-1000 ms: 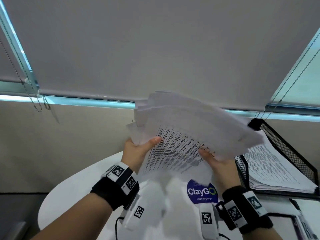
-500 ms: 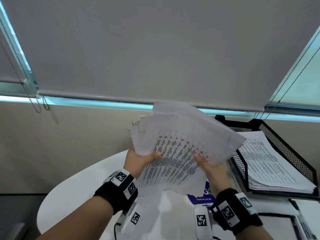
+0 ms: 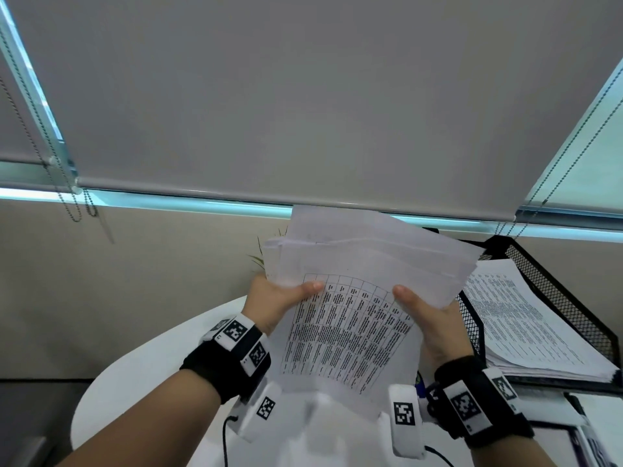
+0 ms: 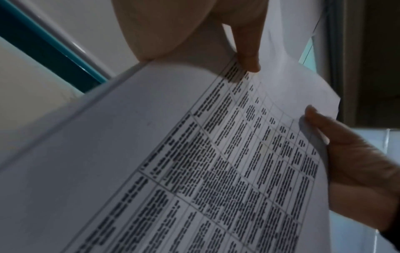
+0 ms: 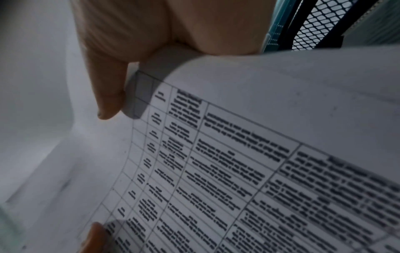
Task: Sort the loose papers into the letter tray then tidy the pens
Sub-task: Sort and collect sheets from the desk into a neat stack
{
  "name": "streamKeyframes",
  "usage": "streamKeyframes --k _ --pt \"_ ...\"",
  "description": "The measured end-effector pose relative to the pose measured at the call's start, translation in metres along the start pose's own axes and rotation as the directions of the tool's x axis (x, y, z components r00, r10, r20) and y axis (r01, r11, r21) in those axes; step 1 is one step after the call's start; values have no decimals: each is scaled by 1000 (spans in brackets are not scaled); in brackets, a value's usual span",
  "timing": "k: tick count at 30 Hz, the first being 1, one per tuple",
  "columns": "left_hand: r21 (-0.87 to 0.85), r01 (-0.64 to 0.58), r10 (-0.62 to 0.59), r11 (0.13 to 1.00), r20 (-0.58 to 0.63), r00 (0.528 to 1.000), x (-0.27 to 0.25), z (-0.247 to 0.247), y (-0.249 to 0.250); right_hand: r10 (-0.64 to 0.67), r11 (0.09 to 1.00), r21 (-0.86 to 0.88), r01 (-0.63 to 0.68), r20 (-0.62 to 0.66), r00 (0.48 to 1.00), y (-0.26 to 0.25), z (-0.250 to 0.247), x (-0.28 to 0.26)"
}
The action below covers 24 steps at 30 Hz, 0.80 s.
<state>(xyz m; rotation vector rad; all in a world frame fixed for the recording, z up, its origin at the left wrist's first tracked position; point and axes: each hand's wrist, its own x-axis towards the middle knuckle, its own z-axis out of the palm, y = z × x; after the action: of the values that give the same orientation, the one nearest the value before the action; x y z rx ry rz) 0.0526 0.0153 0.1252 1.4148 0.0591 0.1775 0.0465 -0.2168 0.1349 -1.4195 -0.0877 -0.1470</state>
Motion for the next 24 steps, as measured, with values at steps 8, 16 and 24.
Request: streamKeyframes --k 8,16,24 --pt "35 126 -127 991 43 991 0 -18 -22 113 993 -51 -110 60 992 29 -9 -11" --pt "-32 147 -147 989 -17 989 1 -11 -22 131 991 27 -131 -33 991 33 6 -6" --pt "-7 94 -94 996 -26 995 -15 -13 -30 151 984 -99 -150 2 989 34 8 -16"
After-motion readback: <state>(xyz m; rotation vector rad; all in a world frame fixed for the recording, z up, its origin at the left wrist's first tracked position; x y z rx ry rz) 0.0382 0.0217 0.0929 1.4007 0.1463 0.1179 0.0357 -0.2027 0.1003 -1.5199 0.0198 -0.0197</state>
